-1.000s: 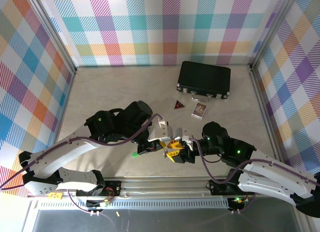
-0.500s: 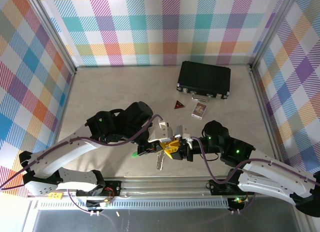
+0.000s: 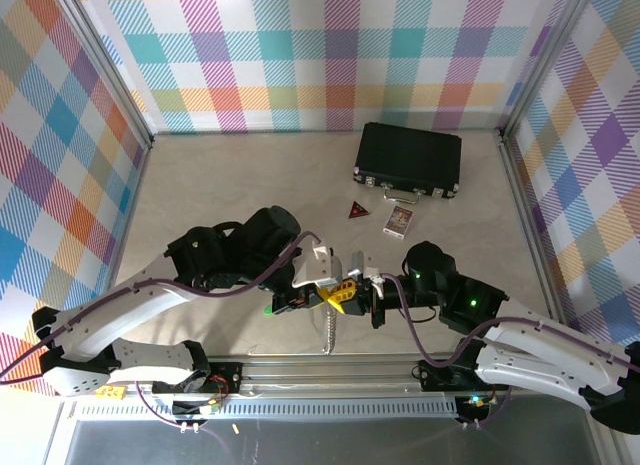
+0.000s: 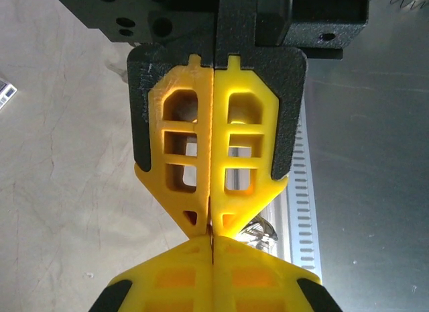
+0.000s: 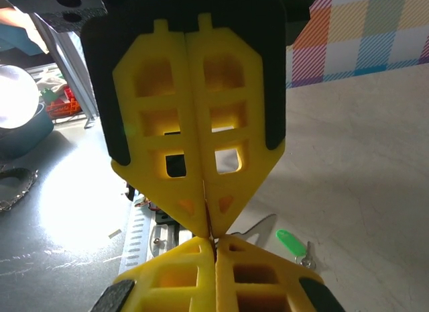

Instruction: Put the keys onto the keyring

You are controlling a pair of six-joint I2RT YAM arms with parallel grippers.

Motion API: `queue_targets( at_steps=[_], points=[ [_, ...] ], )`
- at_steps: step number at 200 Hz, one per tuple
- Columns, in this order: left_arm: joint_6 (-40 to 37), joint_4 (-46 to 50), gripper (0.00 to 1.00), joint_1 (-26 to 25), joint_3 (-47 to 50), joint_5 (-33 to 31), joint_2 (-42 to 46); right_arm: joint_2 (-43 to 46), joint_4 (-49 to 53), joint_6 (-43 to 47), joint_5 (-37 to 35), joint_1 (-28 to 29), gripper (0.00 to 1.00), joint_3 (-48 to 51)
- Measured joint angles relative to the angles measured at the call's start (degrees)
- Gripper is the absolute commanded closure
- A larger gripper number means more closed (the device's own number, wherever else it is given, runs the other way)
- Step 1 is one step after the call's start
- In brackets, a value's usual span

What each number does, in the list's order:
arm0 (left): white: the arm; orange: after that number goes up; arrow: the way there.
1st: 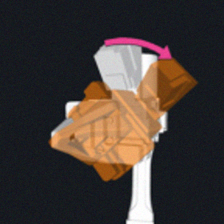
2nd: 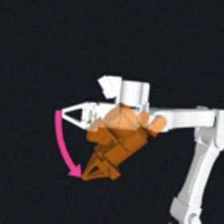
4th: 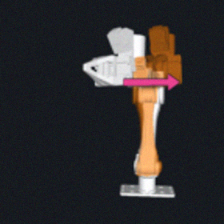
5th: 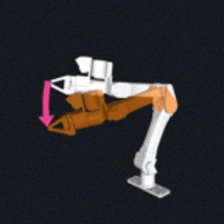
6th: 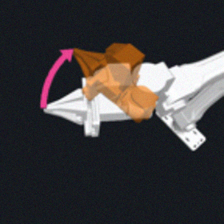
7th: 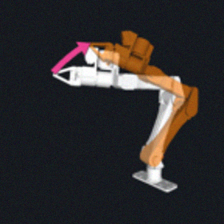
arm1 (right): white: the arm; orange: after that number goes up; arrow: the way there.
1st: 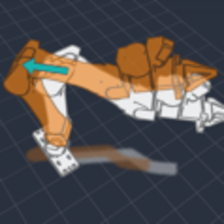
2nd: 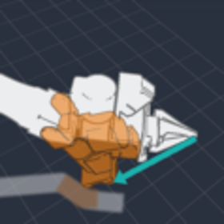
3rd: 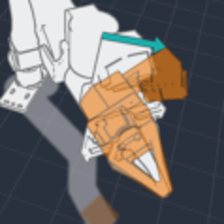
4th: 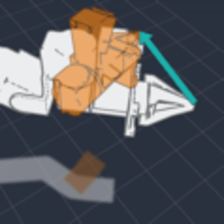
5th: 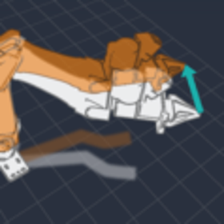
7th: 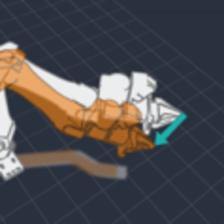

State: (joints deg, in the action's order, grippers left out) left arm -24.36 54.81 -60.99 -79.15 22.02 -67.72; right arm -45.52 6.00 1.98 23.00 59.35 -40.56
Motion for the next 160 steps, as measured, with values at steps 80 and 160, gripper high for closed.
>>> queue_targets(
  at_steps=[80,160],
  points=[
    [7.3,-17.5,0.58,0.0,12.2,-2.4,6.7,3.5,-6.3,-2.2,-5.9,-2.0,1.00,5.2],
    [16.7,-40.4,0.64,1.7,25.3,-2.1,19.0,7.6,-25.5,-8.8,1.8,-6.1,1.00,12.7]
  ],
)
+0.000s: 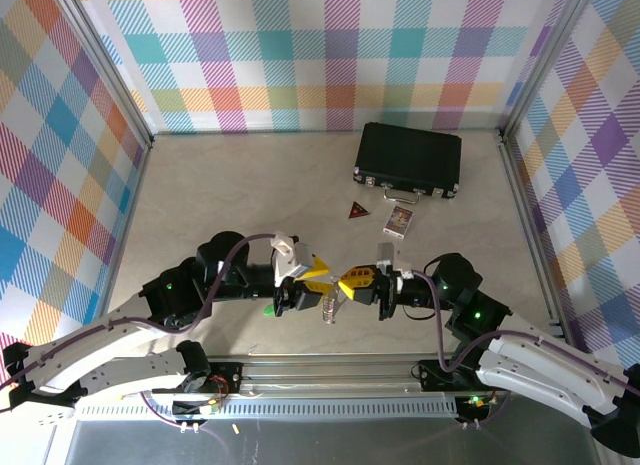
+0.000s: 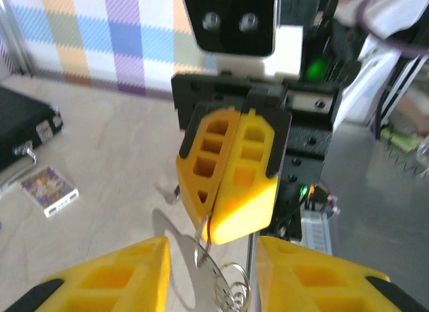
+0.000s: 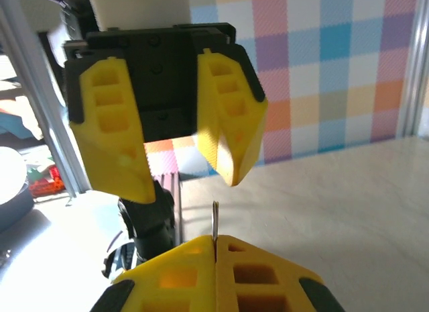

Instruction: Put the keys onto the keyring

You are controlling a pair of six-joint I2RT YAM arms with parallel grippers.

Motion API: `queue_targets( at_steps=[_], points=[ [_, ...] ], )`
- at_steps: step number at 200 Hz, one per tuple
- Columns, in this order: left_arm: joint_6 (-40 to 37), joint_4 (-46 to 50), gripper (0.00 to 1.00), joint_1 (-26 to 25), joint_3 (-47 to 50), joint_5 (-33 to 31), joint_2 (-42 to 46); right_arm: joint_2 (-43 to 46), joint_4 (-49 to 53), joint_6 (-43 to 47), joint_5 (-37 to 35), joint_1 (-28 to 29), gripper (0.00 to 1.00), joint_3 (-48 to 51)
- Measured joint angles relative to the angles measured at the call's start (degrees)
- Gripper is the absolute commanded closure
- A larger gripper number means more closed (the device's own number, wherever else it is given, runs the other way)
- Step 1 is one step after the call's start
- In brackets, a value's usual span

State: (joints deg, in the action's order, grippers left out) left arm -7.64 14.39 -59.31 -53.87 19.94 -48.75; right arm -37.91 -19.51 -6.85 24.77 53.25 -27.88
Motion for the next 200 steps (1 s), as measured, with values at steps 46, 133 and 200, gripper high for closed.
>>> queue_targets(
  at_steps=[46,133,200],
  points=[
    [2.3,-5.4,0.68,0.2,0.2,3.6,0.2,-0.1,-10.7,-2.1,3.0,0.0,1.00,2.1],
    [3.8,-7.8,0.79,0.3,0.2,8.7,-0.2,-1.9,-20.2,-4.6,3.9,0.0,1.00,2.1],
    [3.8,-9.9,1.00,0.5,0.2,9.6,-1.2,-2.5,-22.2,-5.3,4.9,0.0,1.00,2.1]
  ],
)
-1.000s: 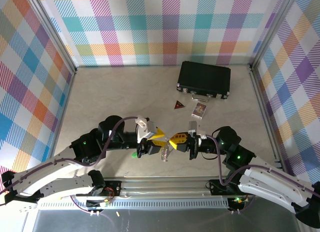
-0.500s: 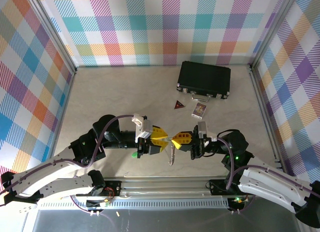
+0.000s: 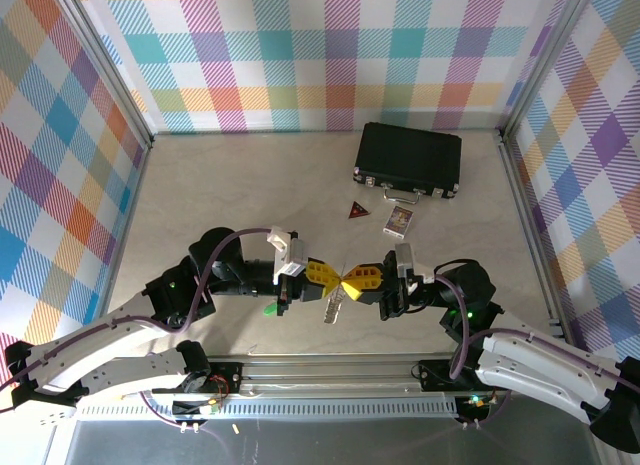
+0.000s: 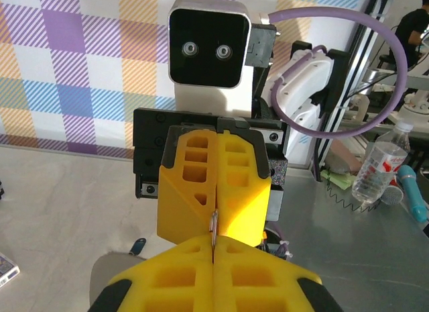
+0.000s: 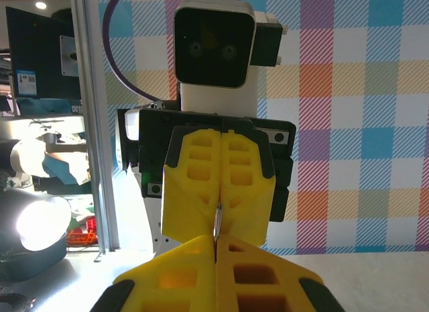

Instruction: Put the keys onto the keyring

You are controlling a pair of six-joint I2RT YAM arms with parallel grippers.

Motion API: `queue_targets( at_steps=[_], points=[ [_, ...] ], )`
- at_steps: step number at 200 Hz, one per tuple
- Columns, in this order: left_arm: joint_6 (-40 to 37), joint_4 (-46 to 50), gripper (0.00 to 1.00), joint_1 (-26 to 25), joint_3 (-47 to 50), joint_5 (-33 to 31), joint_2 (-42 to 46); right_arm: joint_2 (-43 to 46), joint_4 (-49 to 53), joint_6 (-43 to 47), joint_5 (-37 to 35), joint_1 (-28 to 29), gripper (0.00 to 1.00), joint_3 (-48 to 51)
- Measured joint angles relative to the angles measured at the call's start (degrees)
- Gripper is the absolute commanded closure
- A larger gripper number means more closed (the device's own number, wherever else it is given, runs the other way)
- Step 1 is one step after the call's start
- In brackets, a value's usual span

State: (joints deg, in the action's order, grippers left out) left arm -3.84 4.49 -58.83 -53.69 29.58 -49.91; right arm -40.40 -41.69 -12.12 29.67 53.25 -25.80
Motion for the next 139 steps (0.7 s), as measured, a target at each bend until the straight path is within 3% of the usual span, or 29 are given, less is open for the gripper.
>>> queue_targets(
  at_steps=[17,55,96,139],
  points=[
    [-0.1,0.1,1.00,0.0,0.0,0.0,0.0,0.1,0.2,-0.1,0.0,0.0,1.00,0.0],
    [-4.8,7.9,1.00,0.0,-2.1,-1.4,-1.3,2.9,14.6,4.0,-2.0,0.0,0.64,-3.2],
    [-13.1,22.3,1.00,0.0,-10.1,-6.8,-6.4,4.3,37.0,12.4,-4.9,0.0,0.62,-14.3],
    [-17.1,30.4,1.00,-0.2,-13.6,-9.8,-7.8,0.8,49.5,18.3,-4.5,0.0,0.62,-19.4]
  ],
)
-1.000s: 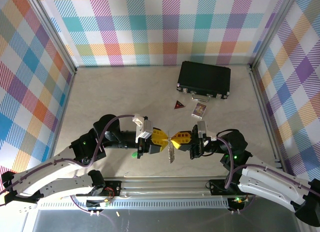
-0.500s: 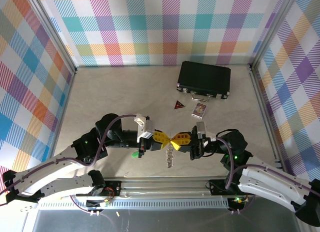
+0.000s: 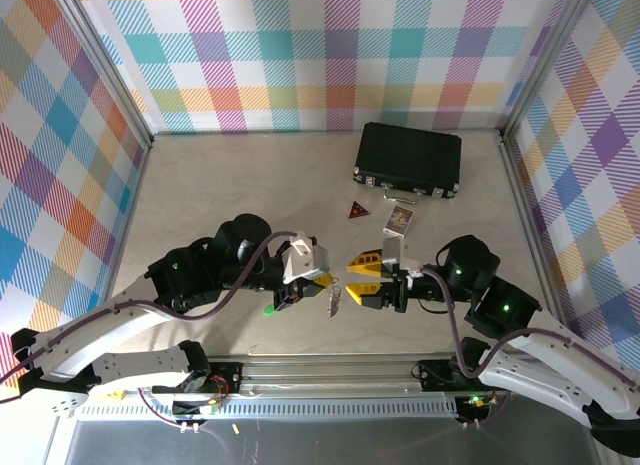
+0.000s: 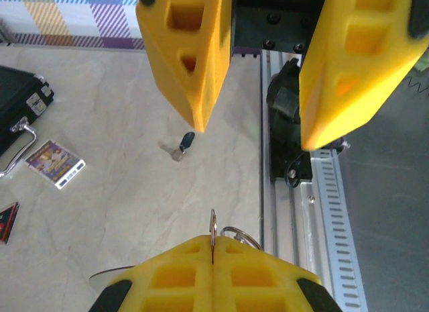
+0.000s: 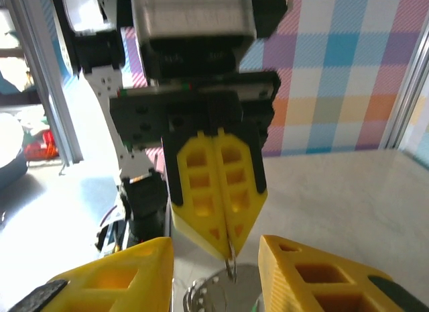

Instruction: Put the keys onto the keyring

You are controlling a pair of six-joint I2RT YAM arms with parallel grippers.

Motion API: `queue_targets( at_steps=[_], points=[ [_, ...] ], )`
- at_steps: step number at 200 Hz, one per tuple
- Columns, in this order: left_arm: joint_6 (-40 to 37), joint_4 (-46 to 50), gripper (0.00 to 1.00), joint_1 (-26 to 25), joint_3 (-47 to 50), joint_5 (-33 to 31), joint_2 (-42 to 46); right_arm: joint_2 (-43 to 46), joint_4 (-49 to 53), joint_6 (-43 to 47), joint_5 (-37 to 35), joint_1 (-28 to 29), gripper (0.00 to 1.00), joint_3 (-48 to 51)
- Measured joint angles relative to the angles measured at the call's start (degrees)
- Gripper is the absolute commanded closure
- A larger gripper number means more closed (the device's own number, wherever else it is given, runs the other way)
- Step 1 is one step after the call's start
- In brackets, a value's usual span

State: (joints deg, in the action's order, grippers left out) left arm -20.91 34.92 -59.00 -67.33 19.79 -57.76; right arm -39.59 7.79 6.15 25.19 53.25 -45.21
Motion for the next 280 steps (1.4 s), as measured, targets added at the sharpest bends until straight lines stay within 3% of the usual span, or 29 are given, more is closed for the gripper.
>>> queue_targets(
  at_steps=[39,144,174,233,256,280],
  points=[
    [-1.7,4.3,1.00,-0.2,-2.9,-0.4,-1.0,-3.9,4.5,1.2,0.6,0.0,0.63,-0.1],
    [-2.8,7.2,1.00,-0.5,-3.1,-0.6,-2.5,-6.4,3.7,1.2,1.5,0.9,0.74,-0.1],
    [-2.8,7.3,1.00,-0.5,-3.2,-0.4,-2.9,-6.9,2.1,1.2,1.7,1.2,0.79,-0.1],
    [-2.8,8.5,1.00,-0.6,-3.8,-0.5,-3.3,-8.1,1.2,0.7,2.5,1.5,1.00,-0.1],
    [-2.7,8.5,1.00,-0.6,-3.8,-0.5,-3.3,-7.9,1.3,0.8,2.5,1.5,1.00,-0.1],
    [-1.8,5.4,0.77,-0.6,-2.1,-0.4,-1.7,-6.7,0.6,0.7,2.3,1.5,1.00,0.1]
  ],
)
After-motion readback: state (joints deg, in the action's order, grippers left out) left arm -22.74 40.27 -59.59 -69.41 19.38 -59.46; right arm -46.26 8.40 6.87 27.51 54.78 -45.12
